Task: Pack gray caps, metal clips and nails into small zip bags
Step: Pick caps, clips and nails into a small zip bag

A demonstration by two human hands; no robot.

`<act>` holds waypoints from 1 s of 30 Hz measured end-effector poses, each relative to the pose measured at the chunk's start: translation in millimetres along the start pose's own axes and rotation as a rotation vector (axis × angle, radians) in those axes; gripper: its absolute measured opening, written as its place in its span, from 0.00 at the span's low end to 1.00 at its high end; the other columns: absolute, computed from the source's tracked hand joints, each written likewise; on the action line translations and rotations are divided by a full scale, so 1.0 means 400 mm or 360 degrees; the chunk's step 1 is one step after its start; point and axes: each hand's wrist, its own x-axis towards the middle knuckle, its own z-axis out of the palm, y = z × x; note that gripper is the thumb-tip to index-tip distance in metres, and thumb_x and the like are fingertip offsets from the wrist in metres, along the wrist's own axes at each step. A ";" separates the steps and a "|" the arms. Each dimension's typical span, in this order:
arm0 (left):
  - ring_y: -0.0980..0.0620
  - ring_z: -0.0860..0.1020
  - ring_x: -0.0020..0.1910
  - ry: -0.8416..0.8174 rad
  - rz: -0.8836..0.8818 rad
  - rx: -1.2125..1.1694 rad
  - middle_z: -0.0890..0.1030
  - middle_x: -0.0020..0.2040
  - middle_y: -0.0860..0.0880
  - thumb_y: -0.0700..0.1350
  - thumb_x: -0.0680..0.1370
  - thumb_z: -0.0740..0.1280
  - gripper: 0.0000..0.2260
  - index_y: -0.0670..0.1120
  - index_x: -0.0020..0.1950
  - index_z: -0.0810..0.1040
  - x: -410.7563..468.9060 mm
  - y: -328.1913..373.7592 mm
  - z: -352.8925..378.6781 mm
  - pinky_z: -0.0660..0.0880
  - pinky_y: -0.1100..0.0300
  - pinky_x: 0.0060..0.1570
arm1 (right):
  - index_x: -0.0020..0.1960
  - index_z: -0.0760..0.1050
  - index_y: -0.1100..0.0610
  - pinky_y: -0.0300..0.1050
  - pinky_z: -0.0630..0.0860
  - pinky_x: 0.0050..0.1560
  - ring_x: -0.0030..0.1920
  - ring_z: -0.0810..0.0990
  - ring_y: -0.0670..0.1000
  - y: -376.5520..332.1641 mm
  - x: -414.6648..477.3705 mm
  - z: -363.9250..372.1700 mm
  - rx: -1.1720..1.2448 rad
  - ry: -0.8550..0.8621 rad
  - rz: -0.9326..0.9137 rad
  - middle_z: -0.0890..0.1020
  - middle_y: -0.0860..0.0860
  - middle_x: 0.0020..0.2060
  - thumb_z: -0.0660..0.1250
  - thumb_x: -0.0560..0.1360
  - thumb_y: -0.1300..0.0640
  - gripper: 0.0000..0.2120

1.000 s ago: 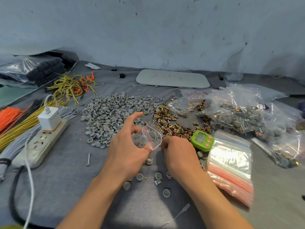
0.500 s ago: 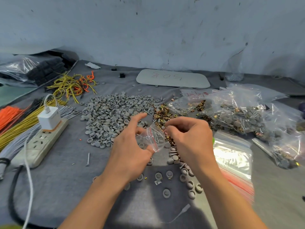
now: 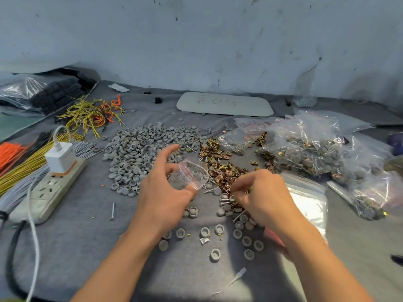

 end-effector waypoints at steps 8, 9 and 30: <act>0.62 0.82 0.37 -0.0027 -0.0006 0.0036 0.83 0.48 0.65 0.45 0.68 0.79 0.40 0.74 0.69 0.64 -0.005 0.007 0.000 0.71 0.65 0.37 | 0.48 0.86 0.45 0.49 0.82 0.53 0.49 0.84 0.55 -0.015 -0.018 0.019 -0.0357 -0.0266 0.0059 0.87 0.48 0.45 0.68 0.72 0.60 0.13; 0.63 0.81 0.37 -0.0030 -0.0013 0.0046 0.83 0.48 0.66 0.45 0.68 0.79 0.40 0.74 0.69 0.64 -0.005 0.007 -0.001 0.71 0.65 0.37 | 0.48 0.86 0.46 0.49 0.82 0.53 0.48 0.84 0.55 -0.015 -0.018 0.021 -0.0352 -0.0257 0.0066 0.87 0.48 0.45 0.68 0.71 0.61 0.14; 0.63 0.80 0.41 -0.0021 -0.0025 0.0036 0.80 0.48 0.72 0.45 0.68 0.78 0.39 0.72 0.70 0.64 0.000 0.007 -0.007 0.71 0.65 0.41 | 0.55 0.83 0.44 0.51 0.60 0.55 0.57 0.73 0.55 -0.051 0.054 0.105 -0.0453 0.0117 -0.0137 0.83 0.49 0.50 0.68 0.78 0.54 0.08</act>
